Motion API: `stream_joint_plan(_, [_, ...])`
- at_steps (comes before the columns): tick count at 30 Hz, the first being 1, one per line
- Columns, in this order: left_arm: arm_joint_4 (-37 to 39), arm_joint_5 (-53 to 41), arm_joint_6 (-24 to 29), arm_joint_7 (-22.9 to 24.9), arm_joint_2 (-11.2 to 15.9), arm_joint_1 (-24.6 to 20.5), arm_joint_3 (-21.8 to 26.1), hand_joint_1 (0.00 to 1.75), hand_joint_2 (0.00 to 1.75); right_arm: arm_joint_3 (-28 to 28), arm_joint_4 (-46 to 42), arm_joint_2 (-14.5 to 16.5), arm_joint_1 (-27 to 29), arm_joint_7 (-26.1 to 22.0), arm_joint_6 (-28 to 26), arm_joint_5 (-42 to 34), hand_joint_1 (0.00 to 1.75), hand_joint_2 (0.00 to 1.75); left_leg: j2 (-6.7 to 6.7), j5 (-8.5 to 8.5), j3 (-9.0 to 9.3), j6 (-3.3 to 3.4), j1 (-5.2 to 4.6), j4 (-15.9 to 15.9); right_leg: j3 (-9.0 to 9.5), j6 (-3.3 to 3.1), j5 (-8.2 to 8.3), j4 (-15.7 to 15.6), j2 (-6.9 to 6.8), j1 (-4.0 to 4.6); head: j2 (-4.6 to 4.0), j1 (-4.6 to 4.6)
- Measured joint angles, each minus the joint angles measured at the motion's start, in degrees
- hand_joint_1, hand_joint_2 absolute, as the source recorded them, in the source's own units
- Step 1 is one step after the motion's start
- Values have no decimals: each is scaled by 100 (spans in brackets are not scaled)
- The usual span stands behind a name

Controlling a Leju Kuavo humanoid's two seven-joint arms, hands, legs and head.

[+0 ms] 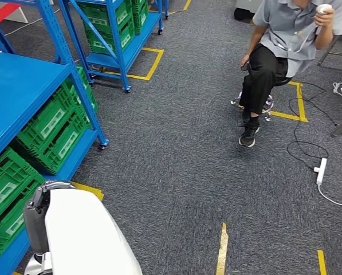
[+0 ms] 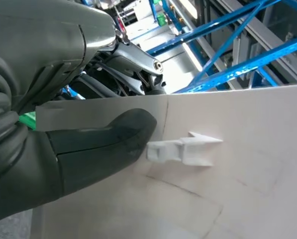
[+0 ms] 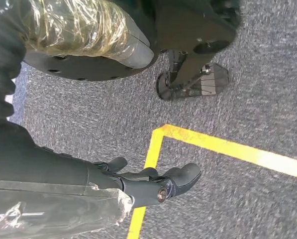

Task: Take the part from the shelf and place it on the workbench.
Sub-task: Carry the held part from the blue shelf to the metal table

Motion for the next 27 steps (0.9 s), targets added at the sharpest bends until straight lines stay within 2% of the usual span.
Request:
stream_joint_plan(1, [0, -3, -1, 3, -2, 5, 1, 175, 175, 0, 0, 0, -4, -4, 2, 1, 0, 175, 85, -5, -1, 17, -10, 0, -187, 20, -189, 376, -165, 1, 0, 17])
stream_joint_plan(2, [1, -4, 0, 5, -3, 11, 1, 175, 175, 0, 0, 0, -8, -11, 2, 1, 0, 175, 173, -10, -3, 28, -20, 2, -376, 38, -357, 764, -250, -7, 0, 21])
stream_joint_plan(3, [1, -4, 1, 9, -3, 13, 2, 175, 175, 0, 0, 0, -8, -15, 3, 2, 0, 175, 263, -15, -3, 31, -27, 4, -508, 51, -449, 1046, -292, -14, 0, 19])
stream_joint_plan(4, [2, -4, 2, 14, -3, 11, 2, 175, 175, 0, 0, 0, -8, -16, 3, 3, 0, 175, 346, -22, -1, 29, -31, 5, -541, 59, -437, 1136, -317, -18, 0, 21])
stream_joint_plan(5, [2, -4, 2, 17, -4, 10, 2, 175, 175, -1, 0, 0, -5, -15, 4, 4, 0, 175, 423, -31, 6, 22, -33, 6, -447, 58, -321, 990, -342, -19, 0, 21])
stream_joint_plan(6, [2, -5, 3, 21, -4, 9, 2, 175, 175, -1, 0, 0, -3, -12, 4, 7, 0, 175, 494, -43, 20, 10, -33, 6, -243, 49, -139, 642, -398, -17, 0, 21])
stream_joint_plan(8, [2, -6, 5, 23, -7, 8, 1, 175, 175, -2, 0, 0, -5, -10, 5, 11, 0, 175, 613, -74, 50, -34, -51, 11, 215, 7, 119, -153, -626, 13, 0, 18])
stream_joint_plan(9, [1, -6, 9, 25, -8, 8, 1, 175, 175, -2, 0, 0, -8, -13, 8, 14, 0, 175, 663, -88, 61, -59, -63, 16, 353, -21, 167, -390, -701, 32, 0, 17])
stream_joint_plan(10, [1, -6, 13, 28, -9, 9, 1, 175, 175, -2, 0, 0, -7, -17, 12, 16, 0, 175, 710, -98, 67, -83, -74, 19, 404, -49, 162, -483, -728, 52, 0, 13])
stream_joint_plan(12, [0, -5, 19, 34, -13, 8, -2, 175, 175, -2, 0, 0, 0, -27, 28, 20, 0, 175, 809, -111, 85, -135, -73, 14, 398, -111, 182, -499, -601, 65, 0, 14])
stream_joint_plan(13, [0, -1, 20, 36, -14, 5, -3, 175, 175, -3, 0, 1, 5, -40, 57, 24, 0, 175, 776, -145, 91, -165, -62, 35, 403, -143, 197, -517, -538, 57, 0, 10])
stream_joint_plan(15, [0, 30, 29, 39, -15, 4, -5, 175, 175, -4, 0, -2, 10, -73, 138, 34, 0, 175, 515, -378, -19, -214, -39, 346, 429, -205, 229, -553, -412, 25, 0, -16])
stream_joint_plan(16, [0, 64, 38, 43, -14, 10, -5, 175, 175, -4, 0, -4, 11, -87, 169, 36, 0, 175, 338, -562, -161, -227, -27, 672, 430, -223, 235, -557, -350, 15, 0, -35])
stream_joint_plan(17, [0, 103, 49, 47, -14, 17, -5, 175, 175, -4, 0, -5, 12, -93, 174, 34, 0, 175, 226, -745, -347, -234, -24, 1063, 430, -236, 237, -556, -280, 13, 0, -48])
stream_joint_plan(18, [0, 150, 57, 51, -13, 24, -4, 175, 175, -4, 0, -5, 13, -95, 154, 28, 0, 175, 174, -861, -520, -239, -22, 1399, 430, -241, 238, -554, -205, 15, 0, -54])
stream_joint_plan(19, [0, 189, 61, 52, -13, 26, -4, 175, 175, -5, 0, -4, 15, -95, 130, 23, 0, 175, 152, -869, -629, -239, -21, 1586, 433, -244, 238, -551, -126, 17, 0, -55])
stream_joint_plan(20, [0, 223, 60, 51, -14, 24, -3, 175, 175, -5, 0, -1, 17, -95, 108, 18, 0, 175, 139, -758, -647, -233, -21, 1570, 438, -244, 239, -547, -42, 18, 0, -53])
stream_joint_plan(21, [0, 250, 55, 48, -14, 23, -3, 175, 175, -7, 0, 1, 18, -95, 92, 13, 0, 175, 111, -550, -561, -223, -19, 1340, 449, -242, 238, -543, 43, 17, 0, -54])
stream_joint_plan(23, [0, 283, 40, 40, -15, 17, -3, 175, 175, -8, 0, 7, 13, -98, 93, 4, 0, 175, -116, -115, -261, -199, -2, 613, 453, -224, 231, -521, 200, 20, 0, -56])
stream_joint_plan(24, [1, 292, 36, 37, -17, 12, -2, 175, 175, -9, 0, 8, 9, -102, 98, 2, 0, 175, -232, -9, -141, -191, 8, 321, 435, -203, 230, -502, 268, 21, 0, -57])
stream_joint_plan(25, [1, 303, 32, 34, -21, 8, -1, 175, 175, -9, 0, 9, 8, -108, 101, 0, 0, 175, -323, 23, -81, -184, 12, 155, 405, -172, 233, -491, 326, 19, 0, -56])
stream_joint_plan(26, [2, 316, 27, 29, -26, 1, 0, 175, 175, -11, 0, 9, 9, -114, 102, 0, 0, 175, -332, 5, -67, -172, 7, 99, 374, -133, 244, -486, 383, 14, 0, -57])
stream_joint_plan(27, [2, 347, 20, 23, -34, -9, 2, 175, 175, -13, 0, 8, 13, -121, 103, -1, 0, 175, -279, 4, -63, -152, 4, 72, 333, -95, 258, -495, 442, 0, 0, -55])
